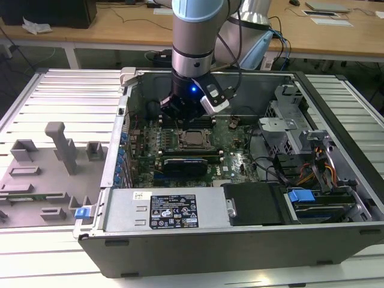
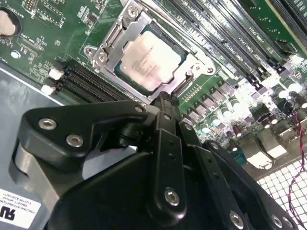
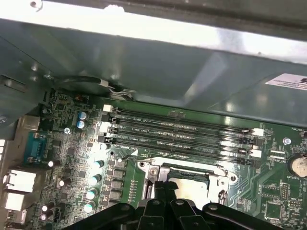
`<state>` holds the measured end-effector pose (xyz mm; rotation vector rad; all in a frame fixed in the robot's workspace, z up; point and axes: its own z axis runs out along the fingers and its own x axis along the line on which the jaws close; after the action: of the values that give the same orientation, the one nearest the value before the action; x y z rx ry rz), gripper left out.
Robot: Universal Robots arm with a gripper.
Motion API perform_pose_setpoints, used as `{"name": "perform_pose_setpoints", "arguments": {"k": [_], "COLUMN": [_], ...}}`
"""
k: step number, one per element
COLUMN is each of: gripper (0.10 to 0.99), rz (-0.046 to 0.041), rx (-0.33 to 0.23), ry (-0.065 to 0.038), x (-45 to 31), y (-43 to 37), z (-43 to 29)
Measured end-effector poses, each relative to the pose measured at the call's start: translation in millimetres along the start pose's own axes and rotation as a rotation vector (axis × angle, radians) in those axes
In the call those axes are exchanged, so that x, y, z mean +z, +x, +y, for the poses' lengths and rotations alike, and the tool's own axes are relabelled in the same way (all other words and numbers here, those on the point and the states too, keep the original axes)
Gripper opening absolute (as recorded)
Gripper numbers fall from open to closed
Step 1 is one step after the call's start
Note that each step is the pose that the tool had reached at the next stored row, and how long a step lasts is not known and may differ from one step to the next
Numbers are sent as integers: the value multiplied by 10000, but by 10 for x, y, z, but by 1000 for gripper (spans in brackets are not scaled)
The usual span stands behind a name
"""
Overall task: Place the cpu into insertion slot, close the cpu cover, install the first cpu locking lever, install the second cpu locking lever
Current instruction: 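Close the cpu cover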
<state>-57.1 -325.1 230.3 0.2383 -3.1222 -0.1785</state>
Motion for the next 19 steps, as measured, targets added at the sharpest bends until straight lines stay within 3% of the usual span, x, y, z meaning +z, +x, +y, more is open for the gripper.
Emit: {"name": "perform_pose_setpoints", "arguments": {"k": [2, 6, 8, 12, 14, 19], "gripper": [106, 106, 106, 106, 106, 106], "rz": [10, 55, 60, 69, 105, 111], "rx": [1, 21, 31, 38, 65, 2], "ry": [64, 375, 401, 414, 654, 655], "x": [-1, -2, -3, -5, -4, -6], "y": [-1, -2, -32, -180, -192, -252], "z": [-6, -22, -27, -50, -52, -61]}}
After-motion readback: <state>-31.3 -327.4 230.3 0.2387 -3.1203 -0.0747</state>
